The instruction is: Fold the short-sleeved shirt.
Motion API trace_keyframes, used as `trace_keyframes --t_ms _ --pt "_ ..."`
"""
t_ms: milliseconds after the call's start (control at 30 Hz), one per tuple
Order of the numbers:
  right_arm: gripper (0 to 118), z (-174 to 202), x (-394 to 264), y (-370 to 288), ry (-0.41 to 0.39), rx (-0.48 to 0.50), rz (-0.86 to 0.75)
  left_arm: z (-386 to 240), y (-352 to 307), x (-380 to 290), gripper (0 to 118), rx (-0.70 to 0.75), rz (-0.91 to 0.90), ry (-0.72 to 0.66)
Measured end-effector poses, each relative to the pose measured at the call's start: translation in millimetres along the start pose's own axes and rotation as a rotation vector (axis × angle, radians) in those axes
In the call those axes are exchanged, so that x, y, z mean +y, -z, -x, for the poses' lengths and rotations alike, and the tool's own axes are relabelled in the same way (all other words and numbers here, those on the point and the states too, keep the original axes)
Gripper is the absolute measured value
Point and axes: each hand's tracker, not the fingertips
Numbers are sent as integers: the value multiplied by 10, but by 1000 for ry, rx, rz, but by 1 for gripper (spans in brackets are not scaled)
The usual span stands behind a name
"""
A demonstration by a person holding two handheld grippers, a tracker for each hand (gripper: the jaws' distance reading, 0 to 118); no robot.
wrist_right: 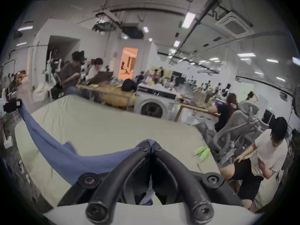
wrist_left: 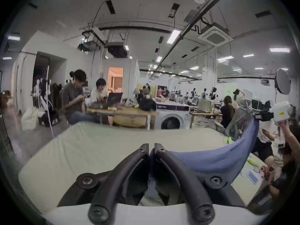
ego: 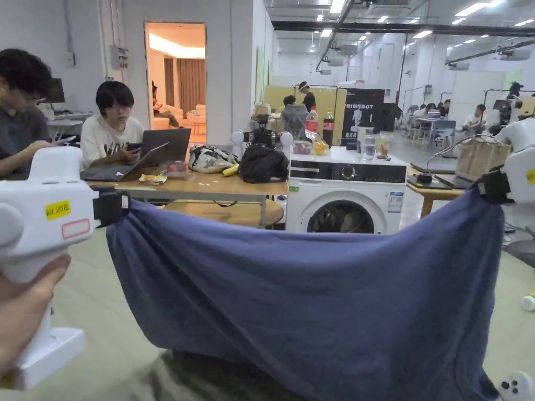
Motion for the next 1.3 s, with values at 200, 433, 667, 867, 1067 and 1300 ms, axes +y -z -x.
trace_keyframes --t_ms 200,433,667,867,1067,1300 --pt "0 -168 538 405 147 -55 -100 -7 760 792 0 48 -45 35" --pt "0 -137 1367 882 161 -89 -203 18 1237 1449 0 146 -70 126" --pt "0 15 1993 1166 88 -152 -240 171 1412 1708 0 162 -114 29" --pt "0 92 2066 1349 99 -154 -246 174 1633 1571 0 194 -98 88" --pt "0 126 1982 1645 96 -128 -211 277 1817 1260 0 200 -61 77" --pt "0 211 1176 1574 123 -61 -113 351 1684 547 0 163 51 31"
